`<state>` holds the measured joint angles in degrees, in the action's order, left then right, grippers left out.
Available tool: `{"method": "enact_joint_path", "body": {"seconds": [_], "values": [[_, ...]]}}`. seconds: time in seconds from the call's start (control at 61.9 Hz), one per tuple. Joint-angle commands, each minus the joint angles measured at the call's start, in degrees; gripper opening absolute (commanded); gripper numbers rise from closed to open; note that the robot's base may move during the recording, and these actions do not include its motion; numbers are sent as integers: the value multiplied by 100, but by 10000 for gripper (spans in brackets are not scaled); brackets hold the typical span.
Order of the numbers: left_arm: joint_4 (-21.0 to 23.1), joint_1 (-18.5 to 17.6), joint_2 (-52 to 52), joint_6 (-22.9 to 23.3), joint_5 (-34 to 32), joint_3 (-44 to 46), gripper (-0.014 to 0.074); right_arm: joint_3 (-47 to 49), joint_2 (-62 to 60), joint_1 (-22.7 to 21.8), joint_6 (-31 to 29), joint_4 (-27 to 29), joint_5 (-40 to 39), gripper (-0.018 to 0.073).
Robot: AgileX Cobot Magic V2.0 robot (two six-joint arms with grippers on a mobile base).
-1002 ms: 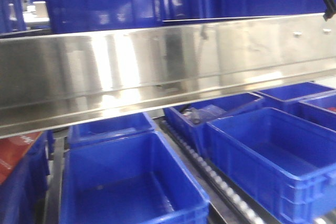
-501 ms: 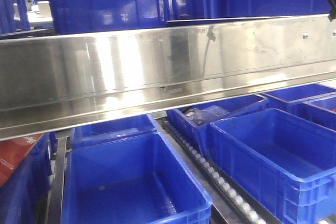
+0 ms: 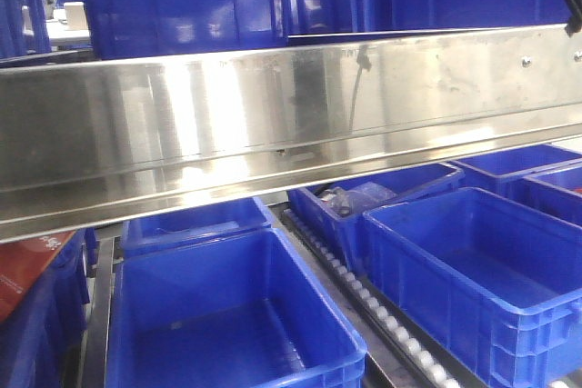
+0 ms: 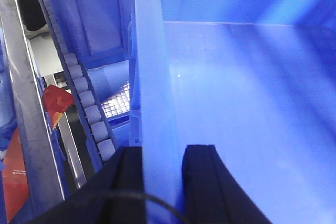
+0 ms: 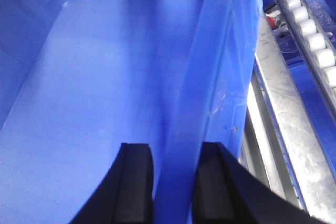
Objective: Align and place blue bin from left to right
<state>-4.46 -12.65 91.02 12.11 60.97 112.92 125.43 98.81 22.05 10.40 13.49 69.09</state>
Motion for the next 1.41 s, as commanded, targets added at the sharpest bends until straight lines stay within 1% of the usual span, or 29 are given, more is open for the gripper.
{"method": "enact_joint_path", "body": {"seconds": [0.0,0.501,0.662,0.792,0.872,0.905,1.05,1.115,1.228,1.325,1.389], "values": [[357,-67,-102,-14,-891,104,25,87,-107,94,-236,573,-527,-60],[369,-67,-102,-14,-1017,104,25,87,-106,94,-236,573,-635,-60],[585,-67,-102,17,-592,92,23,107,-35,2,-298,573,-756,-60],[595,-67,-102,304,-470,34,23,290,192,-275,-360,573,-780,-60],[576,-80,-102,503,-484,-66,23,498,405,-421,-579,589,-780,-60],[576,-107,-91,515,-484,-118,23,601,507,-442,-700,601,-794,-60],[400,-256,11,798,-635,-326,23,892,935,-536,-996,601,-1132,-60],[289,-320,144,809,-778,-348,23,931,1098,-537,-1131,601,-1415,-60],[85,-320,297,809,-1040,-348,24,931,1338,-560,-1322,578,-1890,-60],[-181,-320,377,972,-1110,-348,24,931,1511,-585,-1376,580,-2199,-54],[-232,-320,456,972,-1097,-348,33,931,1615,-599,-1376,580,-2316,-24]]}}
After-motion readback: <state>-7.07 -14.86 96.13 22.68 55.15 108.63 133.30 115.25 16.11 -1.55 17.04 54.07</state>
